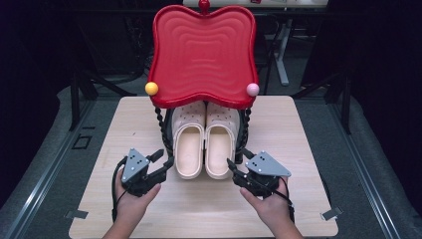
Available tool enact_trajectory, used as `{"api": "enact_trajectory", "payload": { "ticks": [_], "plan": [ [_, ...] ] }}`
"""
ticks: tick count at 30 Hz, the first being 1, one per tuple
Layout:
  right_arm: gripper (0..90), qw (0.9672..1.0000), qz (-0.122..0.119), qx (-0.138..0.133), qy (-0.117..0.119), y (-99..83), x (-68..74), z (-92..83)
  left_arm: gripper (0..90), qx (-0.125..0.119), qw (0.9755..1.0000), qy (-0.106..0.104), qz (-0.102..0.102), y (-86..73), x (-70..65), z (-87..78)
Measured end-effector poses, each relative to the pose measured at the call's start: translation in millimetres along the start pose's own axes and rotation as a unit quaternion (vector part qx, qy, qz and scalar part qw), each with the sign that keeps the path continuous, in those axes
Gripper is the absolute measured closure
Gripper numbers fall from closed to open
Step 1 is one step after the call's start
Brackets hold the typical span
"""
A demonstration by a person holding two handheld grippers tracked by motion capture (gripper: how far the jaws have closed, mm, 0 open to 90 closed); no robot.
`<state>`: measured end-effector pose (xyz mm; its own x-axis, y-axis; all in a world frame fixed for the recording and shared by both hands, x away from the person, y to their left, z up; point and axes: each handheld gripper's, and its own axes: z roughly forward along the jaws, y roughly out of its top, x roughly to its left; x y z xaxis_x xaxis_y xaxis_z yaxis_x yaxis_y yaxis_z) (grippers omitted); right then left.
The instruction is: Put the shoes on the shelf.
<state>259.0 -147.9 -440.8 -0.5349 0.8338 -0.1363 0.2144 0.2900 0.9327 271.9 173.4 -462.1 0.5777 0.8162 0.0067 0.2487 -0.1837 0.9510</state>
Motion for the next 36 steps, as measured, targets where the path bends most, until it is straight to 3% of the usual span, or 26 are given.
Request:
{"api": "enact_trajectory", "payload": {
  "ticks": [3,5,14,16,19,22,26,31,36],
  "plan": [
    [42.4,0.9999,0.010,0.006,0.007,-8.0,3.1,-1.7,51.0,-0.001,1.0000,0.001,-0.006,-7.3,-2.2,-4.4],
    [43.0,0.9998,0.004,0.017,0.007,-14.6,5.9,-2.0,50.5,0.004,1.0000,-0.003,-0.007,-12.9,-4.0,-6.5],
    [56.4,0.9988,-0.016,0.046,0.008,-37.1,18.8,-6.2,52.7,0.024,0.9996,-0.016,-0.005,-35.8,-8.6,-10.9],
    [57.5,0.9989,-0.009,0.045,0.011,-41.4,20.9,-6.6,52.6,0.025,0.9995,-0.012,-0.013,-39.7,-9.8,-10.4],
    [59.9,0.9988,0.003,0.046,0.017,-46.9,24.1,-6.9,51.7,0.027,0.9996,0.002,-0.009,-45.1,-13.7,-9.5],
    [65.1,0.9981,0.011,0.053,0.029,-50.7,27.2,-6.6,52.2,0.033,0.9994,0.000,-0.003,-49.0,-17.9,-7.8],
    [70.5,0.9971,0.013,0.067,0.036,-56.1,32.9,-2.6,57.7,0.044,0.9990,0.000,0.005,-52.9,-22.9,-6.4],
    [76.0,0.9957,0.001,0.085,0.037,-65.9,40.4,7.4,68.7,0.055,0.9985,-0.005,0.000,-57.9,-24.6,-2.2],
    [82.5,0.9947,0.009,0.094,0.042,-68.8,40.6,17.5,77.9,0.062,0.9979,-0.014,-0.002,-59.5,-25.1,2.0]
  ]
}}
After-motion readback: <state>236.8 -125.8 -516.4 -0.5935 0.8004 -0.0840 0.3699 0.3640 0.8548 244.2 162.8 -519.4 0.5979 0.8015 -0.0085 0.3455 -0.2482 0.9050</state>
